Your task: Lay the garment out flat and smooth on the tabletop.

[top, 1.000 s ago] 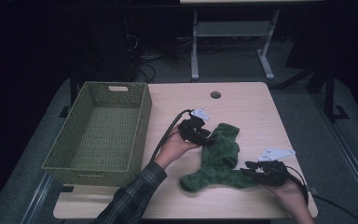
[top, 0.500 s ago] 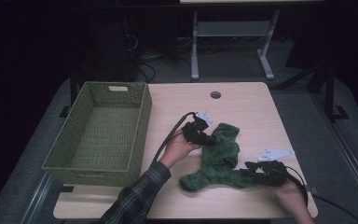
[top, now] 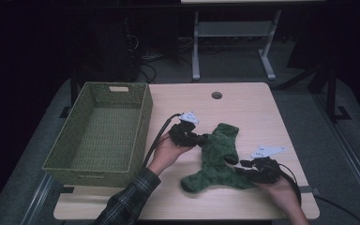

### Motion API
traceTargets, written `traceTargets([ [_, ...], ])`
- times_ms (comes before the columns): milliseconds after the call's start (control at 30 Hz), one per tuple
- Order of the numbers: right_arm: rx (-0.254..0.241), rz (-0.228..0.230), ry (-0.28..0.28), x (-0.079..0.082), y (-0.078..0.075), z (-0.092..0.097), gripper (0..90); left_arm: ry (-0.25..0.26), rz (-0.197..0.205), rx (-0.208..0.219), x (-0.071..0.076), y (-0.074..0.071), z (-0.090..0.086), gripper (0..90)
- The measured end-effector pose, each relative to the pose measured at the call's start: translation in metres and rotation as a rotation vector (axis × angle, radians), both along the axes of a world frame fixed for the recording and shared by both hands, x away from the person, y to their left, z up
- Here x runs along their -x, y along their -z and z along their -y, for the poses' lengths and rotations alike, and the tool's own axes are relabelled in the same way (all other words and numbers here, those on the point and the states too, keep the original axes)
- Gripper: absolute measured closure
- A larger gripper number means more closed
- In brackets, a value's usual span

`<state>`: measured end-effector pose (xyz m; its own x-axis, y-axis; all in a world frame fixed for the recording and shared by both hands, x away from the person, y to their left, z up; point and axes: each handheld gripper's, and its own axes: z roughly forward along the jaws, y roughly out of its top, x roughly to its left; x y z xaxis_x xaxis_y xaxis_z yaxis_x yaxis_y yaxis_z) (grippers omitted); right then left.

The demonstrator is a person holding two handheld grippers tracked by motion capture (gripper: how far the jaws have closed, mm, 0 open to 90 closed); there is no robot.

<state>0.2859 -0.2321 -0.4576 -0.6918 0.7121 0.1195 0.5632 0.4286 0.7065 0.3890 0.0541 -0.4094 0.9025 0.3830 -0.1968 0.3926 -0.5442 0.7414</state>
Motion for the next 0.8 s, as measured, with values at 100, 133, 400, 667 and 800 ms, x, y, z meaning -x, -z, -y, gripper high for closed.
traceTargets([
  [100,-0.001,-0.016,0.016,-0.007,0.003,-0.002,59.7,-0.003,-0.006,0.004,0.001,0.001,0.001,85.2],
  [133,-0.004,-0.028,0.021,-0.009,0.003,-0.003,60.7,-0.002,-0.006,0.004,0.001,0.001,0.001,85.3],
  [400,-0.006,-0.052,0.040,-0.023,0.005,-0.007,80.8,0.003,0.003,0.007,0.002,-0.003,0.000,85.2],
  [667,-0.013,0.047,0.071,-0.026,-0.026,0.005,83.2,-0.013,0.020,0.013,0.011,-0.017,-0.011,85.3],
  [800,-0.020,0.121,0.064,-0.027,-0.054,0.006,83.5,-0.043,0.028,0.025,0.020,-0.026,-0.023,85.3],
])
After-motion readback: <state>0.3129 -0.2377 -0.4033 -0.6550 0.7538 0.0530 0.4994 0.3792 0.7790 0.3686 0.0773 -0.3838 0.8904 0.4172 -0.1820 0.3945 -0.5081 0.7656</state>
